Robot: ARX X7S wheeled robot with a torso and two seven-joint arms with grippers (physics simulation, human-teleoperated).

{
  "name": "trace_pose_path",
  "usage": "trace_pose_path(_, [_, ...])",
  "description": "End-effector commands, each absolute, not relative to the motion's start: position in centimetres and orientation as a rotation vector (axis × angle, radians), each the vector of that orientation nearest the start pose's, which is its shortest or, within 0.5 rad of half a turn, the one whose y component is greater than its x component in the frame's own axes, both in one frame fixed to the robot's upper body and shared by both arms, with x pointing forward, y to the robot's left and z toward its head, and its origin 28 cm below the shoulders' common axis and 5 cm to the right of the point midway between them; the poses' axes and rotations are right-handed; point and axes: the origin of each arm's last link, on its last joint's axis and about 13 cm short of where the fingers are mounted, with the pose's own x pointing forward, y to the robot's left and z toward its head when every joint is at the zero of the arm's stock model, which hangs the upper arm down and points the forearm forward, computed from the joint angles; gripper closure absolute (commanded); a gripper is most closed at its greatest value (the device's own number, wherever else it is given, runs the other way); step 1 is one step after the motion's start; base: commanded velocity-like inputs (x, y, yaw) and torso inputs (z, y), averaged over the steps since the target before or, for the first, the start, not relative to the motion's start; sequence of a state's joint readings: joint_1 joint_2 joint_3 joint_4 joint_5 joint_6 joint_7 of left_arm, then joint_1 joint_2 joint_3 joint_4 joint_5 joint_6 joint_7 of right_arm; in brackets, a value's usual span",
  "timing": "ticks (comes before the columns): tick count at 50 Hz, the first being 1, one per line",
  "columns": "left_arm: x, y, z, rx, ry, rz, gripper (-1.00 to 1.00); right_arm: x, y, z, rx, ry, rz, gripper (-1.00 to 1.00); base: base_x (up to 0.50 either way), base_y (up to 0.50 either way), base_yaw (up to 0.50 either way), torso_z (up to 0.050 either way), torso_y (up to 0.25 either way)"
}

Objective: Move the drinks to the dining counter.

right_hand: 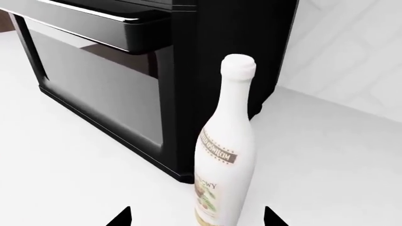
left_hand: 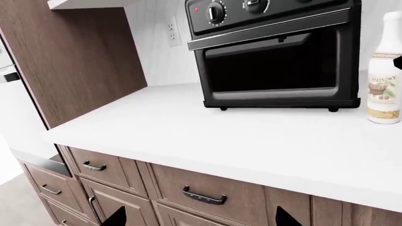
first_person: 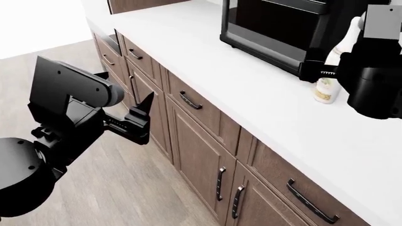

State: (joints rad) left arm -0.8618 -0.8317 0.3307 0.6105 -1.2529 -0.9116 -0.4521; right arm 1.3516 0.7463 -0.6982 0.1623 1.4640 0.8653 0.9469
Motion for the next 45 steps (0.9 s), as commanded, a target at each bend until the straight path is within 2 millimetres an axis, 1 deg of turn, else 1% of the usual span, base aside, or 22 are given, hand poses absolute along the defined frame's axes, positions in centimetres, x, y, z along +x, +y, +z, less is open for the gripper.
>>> trace_pose_path(1, [22.9,25.2,25.3,0.210,-0.028,-0.376,-1.00,32.0,-17.4,29.4,0.007,0.264,-0.314,-1.00,0.06,0.08,0.00,0.000,0.000])
trace_pose_path(22, [22.8,25.1,25.2,0.212,-0.027,-0.376,-1.00,31.9,-17.6,29.1,0.020,0.267,-0.325,-1.00,0.11,0.07,0.00,0.000,0.000])
trace_pose_path(28, [22.8,25.1,25.3,0.210,-0.028,-0.375,-1.00,31.9,-18.0,29.1,0.058,0.273,-0.385,-1.00,0.06,0.03,0.00,0.000,0.002])
trace_pose_path(35, [22.8,25.2,25.4,0.210,-0.028,-0.374,-1.00,32.2,-17.8,28.8,0.057,0.286,-0.392,-1.00,0.00,0.00,0.00,0.000,0.000])
trace_pose_path(40, [22.8,25.2,25.3,0.209,-0.027,-0.373,-1.00,32.7,-17.4,28.7,0.045,0.294,-0.360,-1.00,0.00,0.00,0.00,0.000,0.000])
trace_pose_path(45, [22.7,25.2,25.3,0.209,-0.026,-0.372,-1.00,33.8,-17.3,28.3,0.020,0.302,-0.353,-1.00,0.00,0.00,0.00,0.000,0.000])
